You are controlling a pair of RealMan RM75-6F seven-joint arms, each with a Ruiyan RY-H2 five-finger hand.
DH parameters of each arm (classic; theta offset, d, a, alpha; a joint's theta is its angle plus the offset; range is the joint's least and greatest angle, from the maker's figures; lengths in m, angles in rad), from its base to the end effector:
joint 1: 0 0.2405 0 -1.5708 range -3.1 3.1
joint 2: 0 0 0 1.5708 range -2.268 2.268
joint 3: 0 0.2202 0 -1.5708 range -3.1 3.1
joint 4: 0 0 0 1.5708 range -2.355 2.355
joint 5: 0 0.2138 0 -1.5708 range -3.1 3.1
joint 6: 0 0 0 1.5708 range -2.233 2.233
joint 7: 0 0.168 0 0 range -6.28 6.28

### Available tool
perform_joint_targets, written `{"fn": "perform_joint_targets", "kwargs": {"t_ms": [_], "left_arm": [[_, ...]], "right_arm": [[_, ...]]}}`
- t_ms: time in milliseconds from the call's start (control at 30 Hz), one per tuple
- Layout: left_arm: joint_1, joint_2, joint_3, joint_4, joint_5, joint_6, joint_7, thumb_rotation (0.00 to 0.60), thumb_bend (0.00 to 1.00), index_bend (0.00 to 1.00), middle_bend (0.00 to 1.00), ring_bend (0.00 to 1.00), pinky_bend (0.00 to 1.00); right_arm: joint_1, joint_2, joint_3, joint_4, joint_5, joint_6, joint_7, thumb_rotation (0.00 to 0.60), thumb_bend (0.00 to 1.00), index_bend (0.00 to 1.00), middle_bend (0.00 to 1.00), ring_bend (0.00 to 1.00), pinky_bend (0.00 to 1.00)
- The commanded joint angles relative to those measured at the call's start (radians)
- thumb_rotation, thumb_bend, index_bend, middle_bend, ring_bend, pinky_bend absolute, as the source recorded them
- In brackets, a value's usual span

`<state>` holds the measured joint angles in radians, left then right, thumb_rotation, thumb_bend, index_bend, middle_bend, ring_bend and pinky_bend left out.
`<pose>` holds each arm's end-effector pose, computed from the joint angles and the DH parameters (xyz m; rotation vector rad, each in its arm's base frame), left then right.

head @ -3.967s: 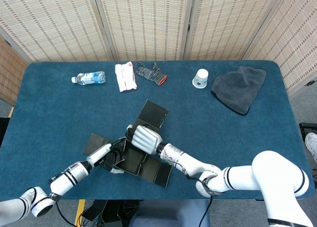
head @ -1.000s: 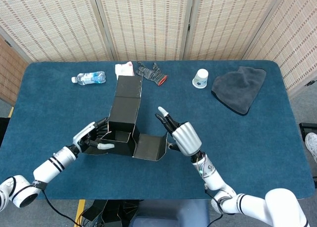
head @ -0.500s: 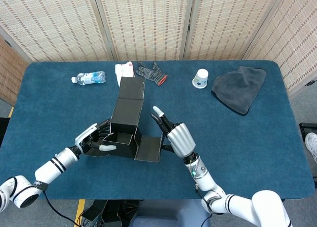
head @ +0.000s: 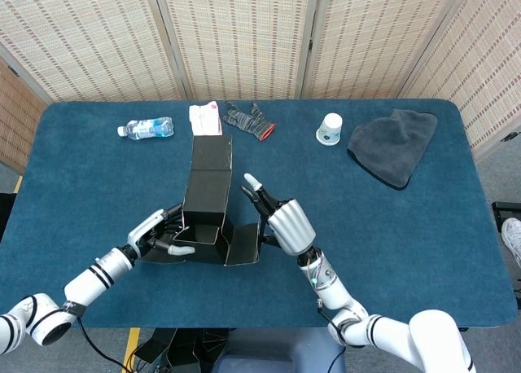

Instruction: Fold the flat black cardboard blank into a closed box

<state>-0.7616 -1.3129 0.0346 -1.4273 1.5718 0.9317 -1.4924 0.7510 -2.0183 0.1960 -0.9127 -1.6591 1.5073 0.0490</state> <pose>-0.1580 0.3220 0.0032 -1.3646 -2.3804 -1.4212 -0.0437 -0.3146 -0.0448 1.6428 -0.5671 1.6798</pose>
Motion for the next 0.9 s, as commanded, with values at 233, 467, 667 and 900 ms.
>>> {"fn": "perform_joint_targets", "kwargs": {"t_ms": [233,467,667,900], "left_arm": [[0.024,-0.122,0.000,0.115,-0.016,0.004,0.158,0.600,0.00,0.16,0.27,0.51,0.59],[0.024,-0.179,-0.005,0.184,-0.012,0.007,0.259,0.600,0.00,0.16,0.26,0.52,0.59],[0.022,-0.179,-0.005,0.191,-0.006,0.011,0.295,0.600,0.00,0.16,0.26,0.51,0.59],[0.019,-0.197,-0.012,0.195,-0.022,-0.010,0.343,0.600,0.00,0.16,0.26,0.54,0.59]], "right_arm": [[0.000,-0.036,-0.042,0.118,0.003,-0.048,0.028,0.600,0.00,0.00,0.00,0.63,1.00],[-0.016,-0.076,-0.084,0.233,-0.010,-0.044,0.088,0.600,0.00,0.00,0.00,0.63,1.00],[-0.024,-0.069,-0.075,0.250,-0.001,-0.017,0.129,0.600,0.00,0.00,0.01,0.63,1.00],[-0.023,-0.085,-0.074,0.263,0.007,-0.019,0.142,0.600,0.00,0.00,0.02,0.63,1.00]]}}
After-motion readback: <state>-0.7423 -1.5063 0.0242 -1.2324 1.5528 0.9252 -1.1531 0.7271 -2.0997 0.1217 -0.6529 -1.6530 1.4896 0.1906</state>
